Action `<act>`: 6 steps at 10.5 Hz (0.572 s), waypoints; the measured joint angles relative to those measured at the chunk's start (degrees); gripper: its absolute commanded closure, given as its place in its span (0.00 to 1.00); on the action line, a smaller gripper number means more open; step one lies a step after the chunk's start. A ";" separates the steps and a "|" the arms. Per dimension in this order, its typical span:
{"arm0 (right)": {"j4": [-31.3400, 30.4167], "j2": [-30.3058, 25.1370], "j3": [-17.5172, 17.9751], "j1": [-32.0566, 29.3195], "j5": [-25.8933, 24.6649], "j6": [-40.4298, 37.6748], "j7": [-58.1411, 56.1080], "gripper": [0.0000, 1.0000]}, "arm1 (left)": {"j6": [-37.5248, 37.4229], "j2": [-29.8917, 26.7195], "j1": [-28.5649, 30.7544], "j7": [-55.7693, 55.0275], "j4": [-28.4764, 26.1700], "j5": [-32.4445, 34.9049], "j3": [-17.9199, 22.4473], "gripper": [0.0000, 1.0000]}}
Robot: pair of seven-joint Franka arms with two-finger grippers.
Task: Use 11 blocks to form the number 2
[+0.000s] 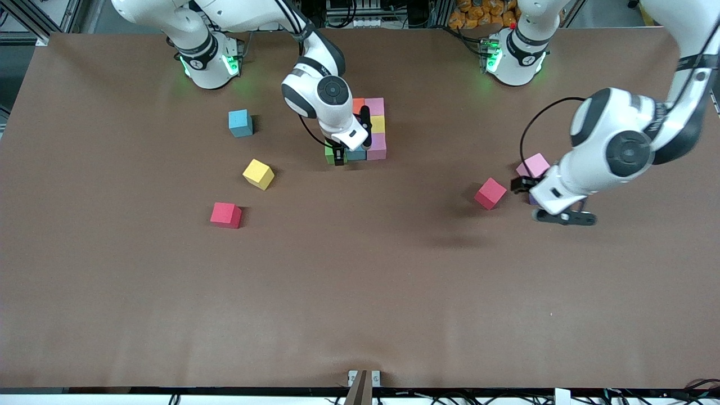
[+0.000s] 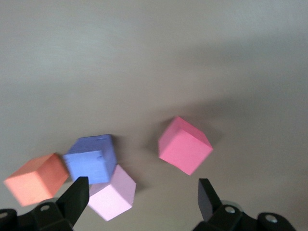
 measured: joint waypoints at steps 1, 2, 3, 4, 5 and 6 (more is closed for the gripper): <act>0.01 0.02 -0.03 0.02 0.00 0.01 0.00 0.00 | 4.32 -0.27 -2.04 1.83 -3.90 0.00 -0.01 0.00; 0.03 0.02 -0.07 0.02 0.00 0.01 0.00 0.00 | 8.05 -0.64 -3.95 3.54 -7.12 0.00 0.01 0.00; 0.14 -0.01 -0.14 0.02 0.00 0.01 0.00 0.00 | 10.05 -1.05 -5.29 6.26 -8.87 0.01 0.03 0.00; 0.36 -0.18 -0.33 -0.03 0.00 -0.16 0.00 0.00 | 10.56 -1.52 -5.93 9.46 -9.33 0.01 0.06 0.00; 0.67 -0.75 -0.54 -0.31 0.00 -1.15 0.00 0.00 | 10.72 -1.95 -6.01 12.08 -9.34 0.39 0.11 0.00; 1.01 -1.55 -0.63 -0.79 -0.01 -2.54 0.00 0.00 | 10.95 -2.15 -6.00 13.64 -9.36 1.62 0.27 0.00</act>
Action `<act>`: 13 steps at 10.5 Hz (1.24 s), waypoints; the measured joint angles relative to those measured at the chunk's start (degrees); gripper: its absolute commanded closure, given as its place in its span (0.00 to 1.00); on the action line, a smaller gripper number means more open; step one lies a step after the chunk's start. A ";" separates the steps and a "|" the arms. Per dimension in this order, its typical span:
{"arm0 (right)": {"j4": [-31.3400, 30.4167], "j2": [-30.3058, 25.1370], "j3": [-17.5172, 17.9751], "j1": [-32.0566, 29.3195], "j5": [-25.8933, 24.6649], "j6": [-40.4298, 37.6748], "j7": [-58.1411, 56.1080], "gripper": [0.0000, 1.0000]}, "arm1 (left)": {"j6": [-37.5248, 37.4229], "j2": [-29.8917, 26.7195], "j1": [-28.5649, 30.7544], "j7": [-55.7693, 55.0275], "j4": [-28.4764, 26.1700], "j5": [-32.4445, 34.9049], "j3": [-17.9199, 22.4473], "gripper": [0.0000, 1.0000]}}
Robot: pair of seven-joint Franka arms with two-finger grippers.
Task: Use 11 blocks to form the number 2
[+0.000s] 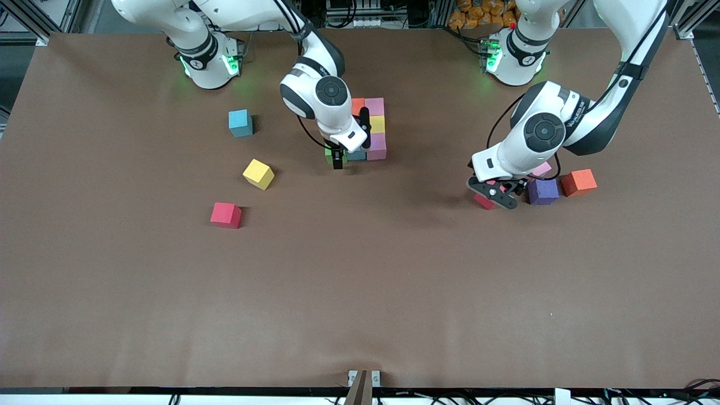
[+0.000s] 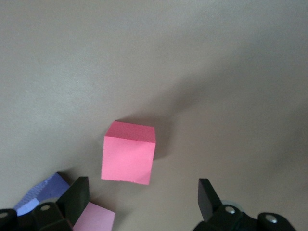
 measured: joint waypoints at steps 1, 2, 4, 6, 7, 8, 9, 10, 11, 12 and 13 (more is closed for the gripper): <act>0.30 -1.28 -0.10 -0.71 0.00 -1.83 0.00 0.00 | 0.35 0.04 0.00 0.64 -0.09 2.48 0.14 0.00; 0.49 -2.67 -0.12 -1.51 0.00 -3.42 -0.02 0.00 | 0.92 0.25 0.00 0.91 -0.32 4.10 0.21 0.00; 0.67 -5.41 -0.24 -4.30 0.00 -6.09 0.01 0.00 | 2.52 1.53 -0.05 1.37 -0.91 4.85 0.42 0.00; 1.89 -6.95 -0.48 -7.63 0.00 -8.48 0.01 0.00 | 3.62 3.29 -0.15 1.42 -1.12 6.83 1.45 0.00; 2.99 -7.26 -0.74 -9.40 0.00 -9.68 0.19 0.00 | 4.46 4.13 -0.20 1.42 -1.14 8.33 2.76 0.00; 3.97 -7.34 -0.93 -12.28 0.01 -10.57 0.27 0.00 | 5.50 5.00 -0.19 1.45 -1.15 8.97 4.02 0.00; 4.57 -7.33 -1.11 -15.75 0.00 -10.75 0.26 0.00 | 6.00 5.77 -0.18 1.45 -1.15 9.10 4.52 0.00; 4.93 -7.29 -1.25 -19.77 0.00 -10.73 0.17 0.00 | 6.21 6.40 -0.24 1.45 -1.15 9.10 4.60 0.00; 5.08 -7.24 -1.35 -23.80 0.00 -10.57 -0.02 0.00 | 6.29 6.87 -0.39 1.39 -1.15 9.10 4.60 0.00; 5.12 -7.10 -1.40 -27.04 0.00 -10.29 -0.20 0.00 | 6.35 7.21 -0.69 1.27 -1.15 9.10 4.60 0.00; 5.25 -6.81 -1.43 -29.34 0.00 -10.13 -0.20 0.00 | 6.35 7.49 -1.12 1.00 -1.15 9.10 4.62 0.00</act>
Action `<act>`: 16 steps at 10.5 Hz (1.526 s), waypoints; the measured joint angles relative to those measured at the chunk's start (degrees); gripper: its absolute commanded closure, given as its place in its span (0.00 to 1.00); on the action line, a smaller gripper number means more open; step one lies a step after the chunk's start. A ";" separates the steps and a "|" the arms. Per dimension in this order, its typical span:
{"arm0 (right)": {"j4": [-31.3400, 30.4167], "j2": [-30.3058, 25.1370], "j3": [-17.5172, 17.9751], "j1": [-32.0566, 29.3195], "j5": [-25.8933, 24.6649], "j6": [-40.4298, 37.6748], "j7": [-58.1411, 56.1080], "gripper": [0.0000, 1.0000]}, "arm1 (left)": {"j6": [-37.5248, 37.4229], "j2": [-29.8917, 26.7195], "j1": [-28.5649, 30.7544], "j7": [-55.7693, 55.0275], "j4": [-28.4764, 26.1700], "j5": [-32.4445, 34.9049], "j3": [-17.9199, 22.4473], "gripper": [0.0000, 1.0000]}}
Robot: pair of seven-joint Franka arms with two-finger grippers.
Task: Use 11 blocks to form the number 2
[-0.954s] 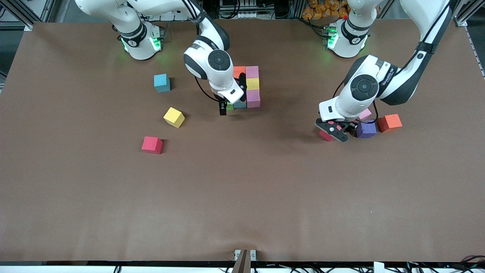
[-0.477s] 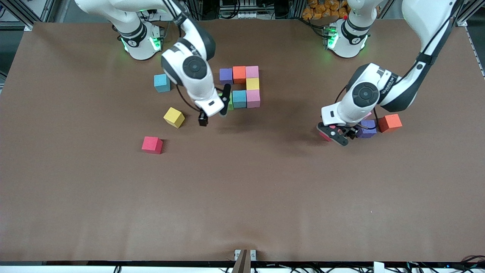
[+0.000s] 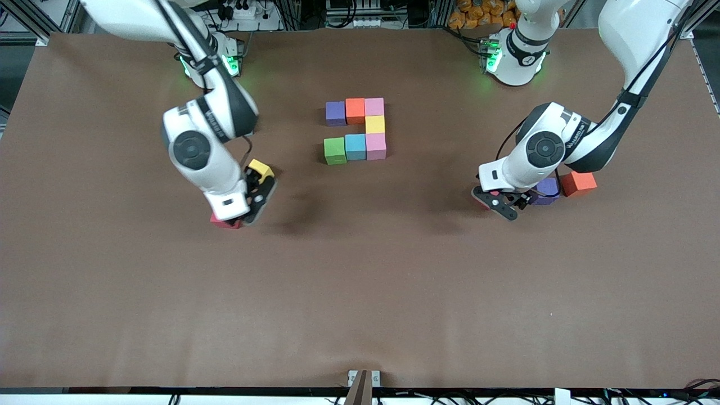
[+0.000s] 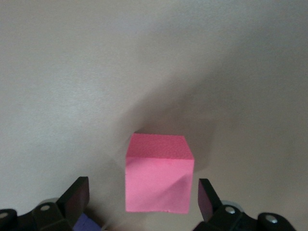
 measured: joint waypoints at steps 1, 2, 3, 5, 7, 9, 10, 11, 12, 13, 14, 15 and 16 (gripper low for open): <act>0.29 0.34 0.00 -1.18 0.00 0.10 0.03 0.00 | 0.00 0.23 -0.43 -0.40 0.00 0.00 0.13 0.00; 0.72 0.76 0.02 -1.40 0.00 0.11 0.16 0.00 | 0.00 0.35 -0.86 -0.60 0.00 0.00 0.52 0.00; 1.31 1.38 0.16 -1.38 0.00 0.12 0.43 0.00 | 0.00 0.47 -1.46 -0.61 -0.01 0.00 1.19 0.00; 2.63 2.79 0.08 -1.76 0.03 0.19 1.04 0.00 | 0.00 0.83 -2.24 -0.66 -0.01 1.23 2.07 0.00; 4.02 3.48 0.06 -3.11 0.07 0.10 3.82 0.00 | 0.04 1.63 -2.38 -0.79 -0.02 2.88 2.82 0.00; 4.41 3.50 0.11 -3.34 0.07 -0.50 9.29 0.00 | 0.27 2.49 -2.42 -0.79 -0.01 3.02 3.10 0.00; 4.41 3.52 0.10 -3.43 0.07 -0.82 11.54 0.00 | 0.33 2.78 -2.50 -0.94 -0.01 3.02 3.11 0.00; 4.41 3.58 0.09 -3.86 0.07 -0.96 12.75 0.00 | 0.36 3.00 -2.70 -1.73 -0.01 3.02 3.12 0.00; 4.42 3.80 0.07 -4.49 0.07 -1.07 13.16 0.00 | 0.37 3.22 -3.18 -2.80 -0.01 3.03 3.12 0.00; 4.41 4.06 0.07 -4.98 0.07 -1.08 13.36 0.00 | 0.37 3.38 -3.78 -3.65 -0.01 3.07 3.12 0.00; 4.41 4.34 0.06 -5.35 0.07 -1.08 13.63 0.00 | 0.37 3.53 -4.23 -4.13 -0.01 3.69 3.14 0.00; 4.42 4.56 0.05 -5.68 0.07 -1.09 13.77 0.00 | 0.37 3.74 -4.39 -4.38 -0.01 5.08 3.23 0.00; 4.41 4.71 0.04 -6.04 0.07 -1.09 13.82 0.00 | 0.37 4.07 -4.38 -4.46 -0.01 6.00 3.52 0.01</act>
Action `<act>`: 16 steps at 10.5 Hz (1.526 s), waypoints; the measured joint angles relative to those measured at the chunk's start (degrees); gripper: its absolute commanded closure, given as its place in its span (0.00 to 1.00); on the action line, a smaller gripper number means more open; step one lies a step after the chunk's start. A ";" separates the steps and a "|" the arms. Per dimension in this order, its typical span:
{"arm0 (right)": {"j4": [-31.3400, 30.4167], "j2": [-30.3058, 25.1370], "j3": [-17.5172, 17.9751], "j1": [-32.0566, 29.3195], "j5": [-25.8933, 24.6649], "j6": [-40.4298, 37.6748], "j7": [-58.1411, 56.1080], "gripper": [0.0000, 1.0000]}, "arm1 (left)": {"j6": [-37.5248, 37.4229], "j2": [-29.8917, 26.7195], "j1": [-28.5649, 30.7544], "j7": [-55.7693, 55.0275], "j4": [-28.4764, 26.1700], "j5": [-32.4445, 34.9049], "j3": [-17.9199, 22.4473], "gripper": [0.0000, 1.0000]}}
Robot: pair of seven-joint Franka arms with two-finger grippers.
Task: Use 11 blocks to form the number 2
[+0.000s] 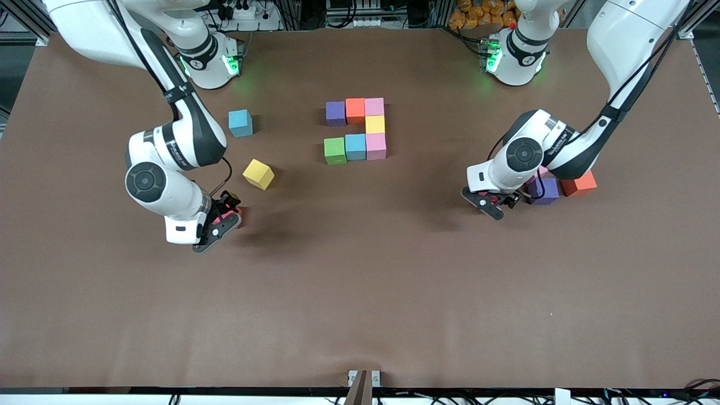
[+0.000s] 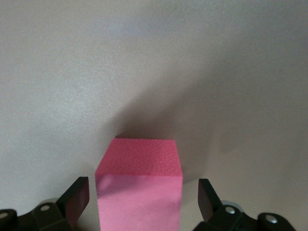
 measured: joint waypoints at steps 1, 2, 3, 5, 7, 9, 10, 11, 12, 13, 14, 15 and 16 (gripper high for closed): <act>0.00 0.04 0.00 -0.22 0.00 0.00 0.01 0.00 | 0.00 0.35 0.01 0.00 0.01 0.26 0.38 0.06; 0.00 0.04 0.00 -0.25 0.00 0.00 0.03 0.00 | 0.02 0.69 0.01 0.00 0.03 0.36 0.55 0.10; 0.00 0.05 0.00 -0.26 0.00 0.00 0.08 0.00 | 0.02 0.92 0.01 0.00 0.03 0.48 0.60 0.17; 0.00 0.29 0.00 -0.36 0.02 0.01 2.28 0.00 | 0.02 1.06 0.01 0.00 0.07 0.66 0.63 0.42; 0.02 1.80 -0.06 -1.12 0.02 0.35 7.23 0.00 | 0.09 1.09 0.01 0.00 0.52 0.68 0.64 0.53; 0.34 3.04 -0.07 -3.71 0.03 0.50 11.99 0.00 | 0.28 1.13 -0.04 -0.94 1.78 0.67 0.64 0.53; 0.43 3.38 -0.07 -5.39 0.10 0.39 14.02 0.00 | 0.45 1.21 -0.50 -3.04 3.02 0.67 0.58 0.53; 0.45 3.79 -0.06 -6.60 0.20 0.30 16.93 0.00 | 0.46 1.46 -1.98 -6.02 4.56 0.64 0.54 0.54; 0.49 4.28 -0.06 -7.27 0.24 0.29 21.13 0.00 | 0.46 1.95 -4.15 -9.49 6.19 -0.02 0.49 0.54; 0.51 4.60 -0.01 -7.35 0.25 0.29 25.71 0.00 | 0.46 2.67 -6.71 -12.59 8.03 -1.70 0.57 0.54; 0.51 4.67 0.30 -7.27 0.66 0.29 29.80 0.00 | 0.45 3.31 -9.22 -14.80 9.93 -4.03 1.17 0.54; 0.51 4.68 0.65 -6.96 1.59 0.26 33.26 0.00 | 0.45 3.83 -12.09 -16.20 12.04 -7.26 2.83 0.54; 0.51 4.70 0.88 -6.36 2.16 0.15 36.33 0.00 | 0.44 4.36 -15.29 -17.54 14.35 -10.66 4.80 0.54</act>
